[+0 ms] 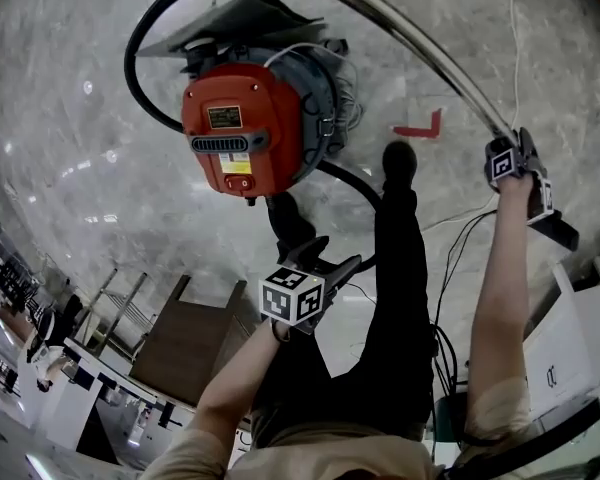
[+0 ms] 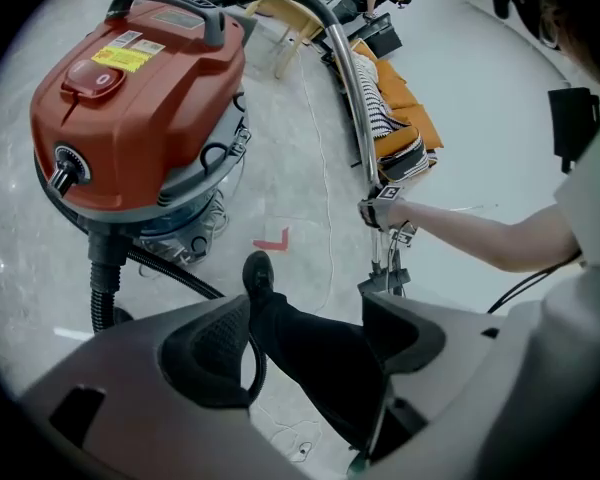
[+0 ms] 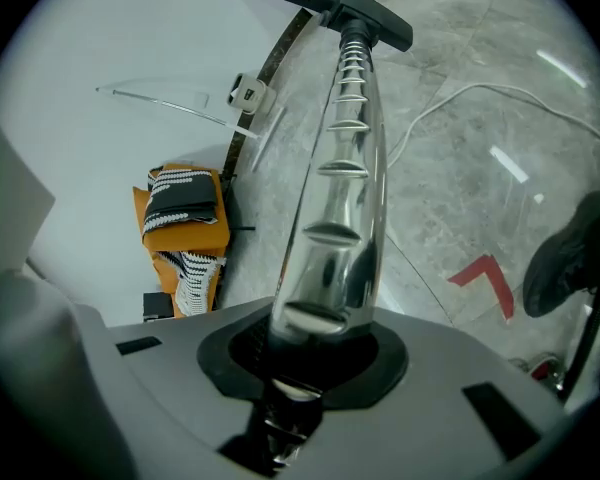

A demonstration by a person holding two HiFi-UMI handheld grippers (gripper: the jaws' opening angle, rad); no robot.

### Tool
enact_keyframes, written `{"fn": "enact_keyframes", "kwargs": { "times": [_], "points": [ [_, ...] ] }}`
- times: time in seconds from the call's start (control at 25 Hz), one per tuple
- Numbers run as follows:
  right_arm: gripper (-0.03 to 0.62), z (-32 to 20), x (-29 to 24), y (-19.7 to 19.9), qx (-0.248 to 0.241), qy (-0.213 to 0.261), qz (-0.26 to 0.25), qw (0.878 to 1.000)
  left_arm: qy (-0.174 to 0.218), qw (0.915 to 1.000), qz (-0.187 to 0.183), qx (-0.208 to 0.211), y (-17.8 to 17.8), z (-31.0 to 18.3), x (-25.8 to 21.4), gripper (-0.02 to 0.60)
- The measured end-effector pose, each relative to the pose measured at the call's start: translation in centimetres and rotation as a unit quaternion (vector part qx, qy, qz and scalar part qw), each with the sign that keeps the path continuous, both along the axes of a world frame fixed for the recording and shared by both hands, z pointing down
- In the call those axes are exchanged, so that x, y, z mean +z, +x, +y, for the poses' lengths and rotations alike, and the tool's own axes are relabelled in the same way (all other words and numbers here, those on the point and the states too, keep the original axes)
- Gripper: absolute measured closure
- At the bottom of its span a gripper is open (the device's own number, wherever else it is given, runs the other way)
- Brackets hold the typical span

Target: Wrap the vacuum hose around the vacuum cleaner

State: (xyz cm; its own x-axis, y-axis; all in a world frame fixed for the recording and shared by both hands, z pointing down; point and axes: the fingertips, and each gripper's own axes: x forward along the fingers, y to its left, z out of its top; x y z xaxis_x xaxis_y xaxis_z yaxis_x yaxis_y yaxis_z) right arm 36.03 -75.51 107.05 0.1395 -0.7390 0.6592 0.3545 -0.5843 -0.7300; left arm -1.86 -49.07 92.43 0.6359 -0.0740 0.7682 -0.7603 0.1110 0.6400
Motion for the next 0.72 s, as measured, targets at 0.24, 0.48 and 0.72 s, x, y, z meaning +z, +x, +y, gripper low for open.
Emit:
{"fn": "enact_keyframes", "kwargs": {
  "times": [0.24, 0.48, 0.72],
  "points": [
    [0.531, 1.4, 5.0, -2.5, 0.001, -0.019, -0.029, 0.999, 0.01, 0.9998, 0.013, -0.012, 0.6, -1.1, 1.2, 0.221],
    [0.523, 2.4, 9.7, -5.3, -0.012, -0.026, -0.057, 0.998, 0.001, 0.9988, 0.041, -0.026, 1.5, -0.1, 2.8, 0.221],
    [0.514, 2.0, 13.7, -8.5, -0.082, -0.063, -0.087, 0.991, 0.001, 0.995, 0.082, -0.057, 2.5, 1.3, 5.5, 0.221]
  ]
}}
